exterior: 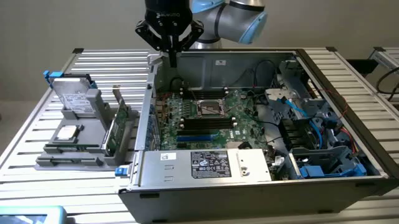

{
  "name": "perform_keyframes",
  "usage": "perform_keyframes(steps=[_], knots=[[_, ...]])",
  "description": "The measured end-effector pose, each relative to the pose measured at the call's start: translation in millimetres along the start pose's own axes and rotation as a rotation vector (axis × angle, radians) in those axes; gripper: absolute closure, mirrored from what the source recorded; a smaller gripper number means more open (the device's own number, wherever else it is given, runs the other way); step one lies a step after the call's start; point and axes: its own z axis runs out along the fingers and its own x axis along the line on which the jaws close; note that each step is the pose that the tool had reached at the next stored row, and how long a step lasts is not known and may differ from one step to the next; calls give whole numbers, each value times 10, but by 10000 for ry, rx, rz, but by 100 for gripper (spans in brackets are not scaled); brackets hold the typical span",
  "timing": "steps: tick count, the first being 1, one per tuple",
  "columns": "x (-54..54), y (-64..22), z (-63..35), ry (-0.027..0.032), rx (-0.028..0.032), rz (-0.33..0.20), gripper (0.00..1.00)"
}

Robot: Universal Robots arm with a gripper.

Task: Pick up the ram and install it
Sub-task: 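Reach for the ram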

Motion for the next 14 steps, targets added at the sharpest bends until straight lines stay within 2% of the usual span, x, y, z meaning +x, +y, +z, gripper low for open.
perform_keyframes(steps=[14], knots=[[-1,-6,2,0,4,14,89]])
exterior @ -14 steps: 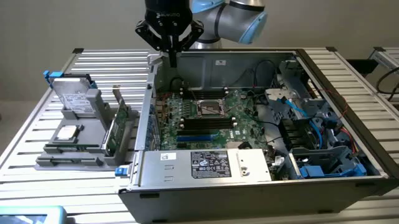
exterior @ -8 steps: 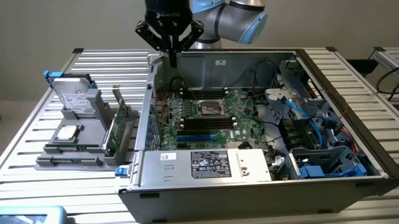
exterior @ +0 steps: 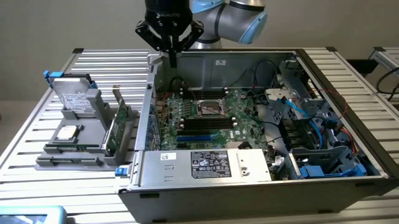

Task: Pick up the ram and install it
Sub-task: 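Reach for the ram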

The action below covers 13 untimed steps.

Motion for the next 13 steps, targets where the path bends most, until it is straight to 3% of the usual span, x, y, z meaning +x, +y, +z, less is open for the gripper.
perform_keyframes(steps=[8,13], knots=[[-1,-151,-4,-4,0,69,89],[88,-189,-7,-5,0,75,89]])
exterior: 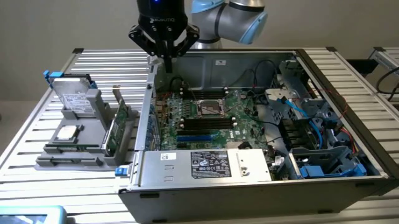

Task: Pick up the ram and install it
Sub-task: 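Reach for the ram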

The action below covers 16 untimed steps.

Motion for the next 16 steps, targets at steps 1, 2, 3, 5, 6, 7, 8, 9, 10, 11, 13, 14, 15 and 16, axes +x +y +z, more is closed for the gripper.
perform_keyframes(steps=[1,2,3,5,6,7,8,9,10,11,13,14,15,16], knots=[[28,-7,-1,0,0,1,89],[58,-16,-2,0,0,0,89],[90,-24,-3,0,-1,0,89],[157,-43,-5,1,0,0,89],[194,-55,-6,0,0,0,89],[233,-69,-8,1,0,1,89],[271,-82,-8,0,-1,1,89],[313,-96,-9,1,0,0,89],[353,-108,-9,1,0,0,89],[395,-122,-9,0,0,0,89],[478,-148,-8,0,0,1,89],[523,-162,-8,1,1,0,89],[562,-175,-7,0,0,0,89],[607,-189,-7,0,0,0,89]])
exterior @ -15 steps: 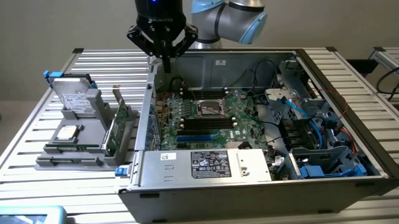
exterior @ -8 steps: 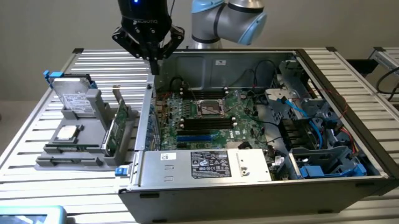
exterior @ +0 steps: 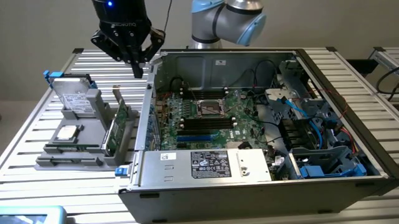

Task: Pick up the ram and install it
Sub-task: 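Reach for the ram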

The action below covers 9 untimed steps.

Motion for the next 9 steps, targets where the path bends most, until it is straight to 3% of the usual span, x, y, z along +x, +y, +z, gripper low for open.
perform_keyframes(steps=[9], knots=[[329,-171,68,0,-1,1,89]])
